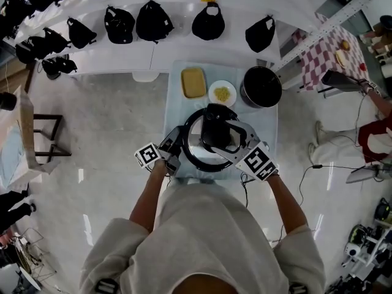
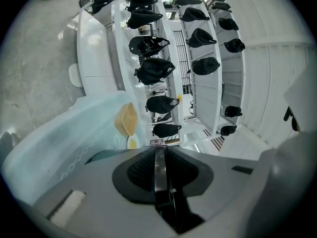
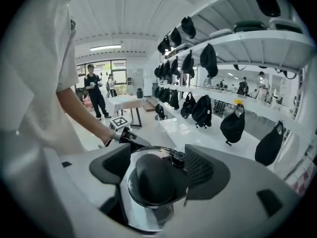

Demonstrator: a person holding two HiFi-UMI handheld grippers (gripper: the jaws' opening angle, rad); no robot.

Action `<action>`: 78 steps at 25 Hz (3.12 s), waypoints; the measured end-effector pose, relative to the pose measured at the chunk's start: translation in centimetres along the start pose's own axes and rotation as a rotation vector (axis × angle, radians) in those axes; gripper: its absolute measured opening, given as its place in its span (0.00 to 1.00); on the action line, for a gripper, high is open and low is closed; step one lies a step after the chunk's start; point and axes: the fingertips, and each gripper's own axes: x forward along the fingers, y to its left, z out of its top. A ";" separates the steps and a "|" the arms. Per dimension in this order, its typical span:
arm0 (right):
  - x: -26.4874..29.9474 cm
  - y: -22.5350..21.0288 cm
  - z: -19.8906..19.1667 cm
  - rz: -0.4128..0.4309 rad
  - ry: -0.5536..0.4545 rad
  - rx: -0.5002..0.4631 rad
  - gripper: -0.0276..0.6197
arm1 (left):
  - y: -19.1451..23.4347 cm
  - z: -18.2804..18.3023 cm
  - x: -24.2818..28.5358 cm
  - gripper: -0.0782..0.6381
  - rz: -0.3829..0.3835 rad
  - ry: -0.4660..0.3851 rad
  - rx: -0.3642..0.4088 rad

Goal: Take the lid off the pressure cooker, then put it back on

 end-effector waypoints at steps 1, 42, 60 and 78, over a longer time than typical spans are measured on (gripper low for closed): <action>0.3 0.4 0.0 0.027 0.024 -0.024 0.54 | -0.1 0.0 0.0 0.21 -0.005 -0.001 -0.008; 5.0 2.3 -7.5 0.334 0.758 -0.217 0.46 | 0.5 0.2 -0.1 0.21 0.008 0.023 0.020; 5.4 0.9 -6.9 0.116 0.748 0.097 0.46 | 0.3 0.2 -0.1 0.21 0.008 0.019 0.016; 5.0 0.5 -6.7 0.029 0.760 0.241 0.46 | 0.2 0.0 -0.1 0.21 0.002 0.043 0.022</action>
